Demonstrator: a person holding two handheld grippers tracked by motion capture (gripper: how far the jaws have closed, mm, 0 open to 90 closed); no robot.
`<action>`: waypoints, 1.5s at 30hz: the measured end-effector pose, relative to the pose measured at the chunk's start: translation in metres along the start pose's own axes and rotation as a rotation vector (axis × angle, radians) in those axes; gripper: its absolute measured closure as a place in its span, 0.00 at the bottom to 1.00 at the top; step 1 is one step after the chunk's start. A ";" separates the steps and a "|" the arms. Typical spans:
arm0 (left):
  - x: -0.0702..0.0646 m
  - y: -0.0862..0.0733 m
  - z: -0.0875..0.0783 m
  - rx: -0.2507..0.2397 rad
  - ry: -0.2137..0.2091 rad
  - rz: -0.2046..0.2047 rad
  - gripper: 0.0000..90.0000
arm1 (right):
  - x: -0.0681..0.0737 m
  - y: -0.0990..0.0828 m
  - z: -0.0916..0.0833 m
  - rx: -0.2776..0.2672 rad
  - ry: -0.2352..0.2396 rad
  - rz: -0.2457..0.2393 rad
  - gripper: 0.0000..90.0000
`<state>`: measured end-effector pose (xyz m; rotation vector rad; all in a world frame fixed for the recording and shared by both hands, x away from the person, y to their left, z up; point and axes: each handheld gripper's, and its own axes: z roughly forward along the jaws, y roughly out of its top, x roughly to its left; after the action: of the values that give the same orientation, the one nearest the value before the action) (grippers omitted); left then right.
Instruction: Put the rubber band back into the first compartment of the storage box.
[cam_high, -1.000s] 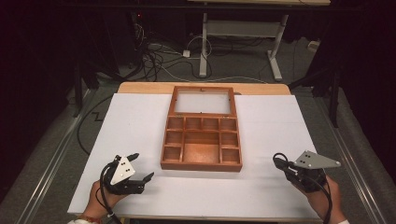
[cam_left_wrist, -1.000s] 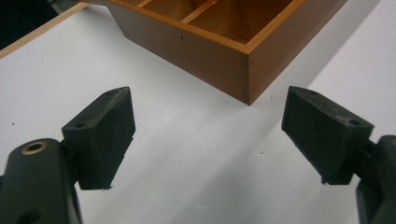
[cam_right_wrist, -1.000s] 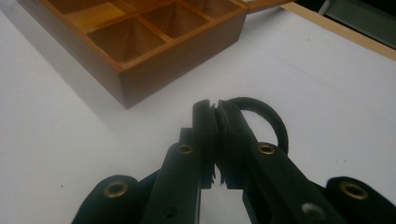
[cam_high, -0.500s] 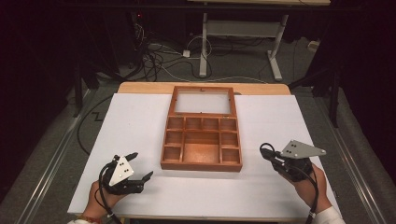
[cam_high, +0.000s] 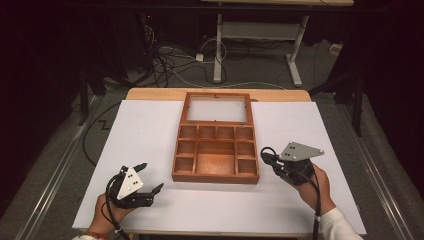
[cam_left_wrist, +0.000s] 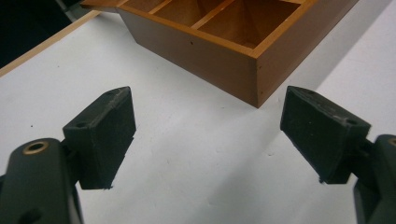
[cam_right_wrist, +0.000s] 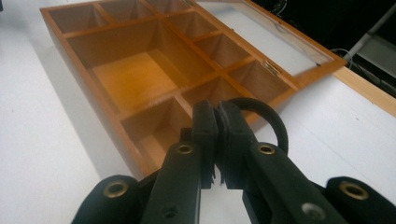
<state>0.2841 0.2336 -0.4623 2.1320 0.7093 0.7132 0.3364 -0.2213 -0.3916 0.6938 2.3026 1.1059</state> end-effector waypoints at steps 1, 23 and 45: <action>0.000 0.000 0.000 -0.004 -0.002 -0.001 0.19 | 0.001 0.006 0.004 -0.006 0.006 -0.009 0.97; 0.000 -0.001 -0.002 -0.011 -0.003 0.000 0.19 | 0.015 0.077 0.077 0.000 0.089 -0.080 0.97; 0.004 -0.003 -0.001 -0.031 -0.019 -0.025 0.19 | 0.032 0.127 0.161 0.082 0.146 -0.097 0.97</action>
<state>0.2850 0.2383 -0.4632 2.0960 0.7092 0.6857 0.4409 -0.0425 -0.3848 0.5415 2.4889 1.0535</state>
